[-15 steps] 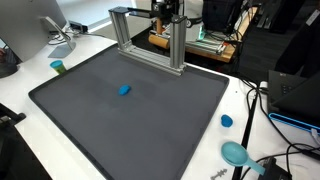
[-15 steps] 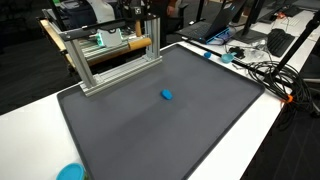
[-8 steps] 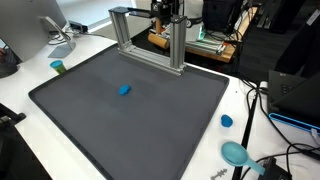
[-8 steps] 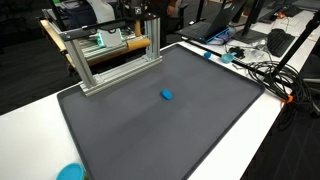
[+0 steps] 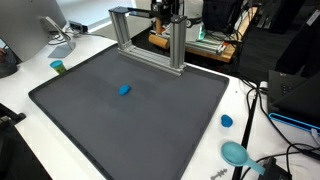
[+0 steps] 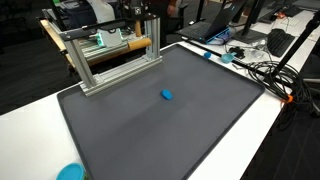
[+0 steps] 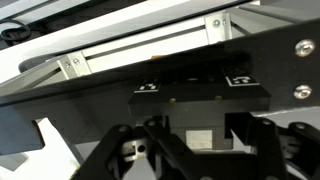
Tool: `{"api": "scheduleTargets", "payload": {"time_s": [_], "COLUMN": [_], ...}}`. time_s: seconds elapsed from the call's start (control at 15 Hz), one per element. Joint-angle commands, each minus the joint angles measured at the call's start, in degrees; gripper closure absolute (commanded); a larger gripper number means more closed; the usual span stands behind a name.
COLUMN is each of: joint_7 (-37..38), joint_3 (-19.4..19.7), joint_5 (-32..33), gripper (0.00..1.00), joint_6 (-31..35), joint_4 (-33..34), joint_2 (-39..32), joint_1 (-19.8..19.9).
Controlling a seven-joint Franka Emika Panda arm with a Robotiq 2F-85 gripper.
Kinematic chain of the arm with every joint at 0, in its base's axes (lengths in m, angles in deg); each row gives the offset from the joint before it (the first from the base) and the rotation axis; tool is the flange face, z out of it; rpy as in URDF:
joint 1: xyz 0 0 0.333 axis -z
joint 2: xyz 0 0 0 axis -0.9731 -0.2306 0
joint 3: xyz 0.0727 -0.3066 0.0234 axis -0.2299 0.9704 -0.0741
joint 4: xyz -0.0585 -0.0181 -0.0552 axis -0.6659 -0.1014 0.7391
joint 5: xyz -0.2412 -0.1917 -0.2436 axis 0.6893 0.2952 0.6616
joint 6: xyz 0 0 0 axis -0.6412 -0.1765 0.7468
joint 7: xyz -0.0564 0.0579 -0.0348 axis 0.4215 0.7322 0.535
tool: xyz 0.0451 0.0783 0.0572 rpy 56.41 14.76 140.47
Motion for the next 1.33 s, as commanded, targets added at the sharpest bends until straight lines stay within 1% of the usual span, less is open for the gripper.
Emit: {"api": "scheduleTargets", "payload": {"time_s": [0.0, 0.07, 0.13, 0.2, 0.27, 0.33, 0.4, 0.47, 0.53, 0.6, 0.67, 0.73, 0.87, 0.93, 1.13, 1.2, 1.27], "joint_7": [-6.7, -8.9, -11.1, -12.8, -14.1, -15.6, -16.7, -17.8, -18.9, -20.0, -21.1, -22.0, -23.5, -24.3, -25.3, -25.4, -25.4], "joint_3": [3.1, 4.0, 5.0, 5.8, 6.5, 7.2, 7.7, 8.2, 8.7, 9.1, 9.3, 9.5, 9.8, 10.0, 10.0, 9.9, 9.8], "joint_5": [-1.1, -1.3, -1.7, -1.9, -2.2, -2.7, -3.0, -3.1, -3.2, -3.2, -2.9, -2.7, -2.3, -2.3, -2.0, -2.0, -1.9], "gripper": [0.21, 0.22, 0.26, 0.39, 0.46, 0.55, 0.58, 0.62, 0.62, 0.6, 0.23, 0.14, 0.03, 0.0, 0.14, 0.26, 0.32], "joint_6": [1.3, 1.8, 2.2, 2.3, 2.5, 2.4, 2.3, 2.2, 1.9, 1.5, 0.4, -0.2, -0.9, -1.4, -2.1, -2.0, -2.1], "joint_4": [-1.5, -1.6, -1.9, -2.1, -2.3, -2.1, -2.0, -2.0, -1.9, -1.7, -1.2, -0.9, -0.8, -0.8, -0.8, -0.7, -0.6], "joint_2": [-1.0, -1.1, -1.1, -1.0, -1.0, -1.0, -0.8, -0.6, -0.4, -0.3, -0.1, 0.0, 0.1, 0.1, 0.2, 0.4, 0.6], "joint_1": [-2.2, -2.6, -3.1, -3.3, -3.6, -4.0, -4.5, -4.6, -4.8, -4.9, -4.9, -4.9, -4.7, -4.8, -4.7, -4.7, -4.7]}}
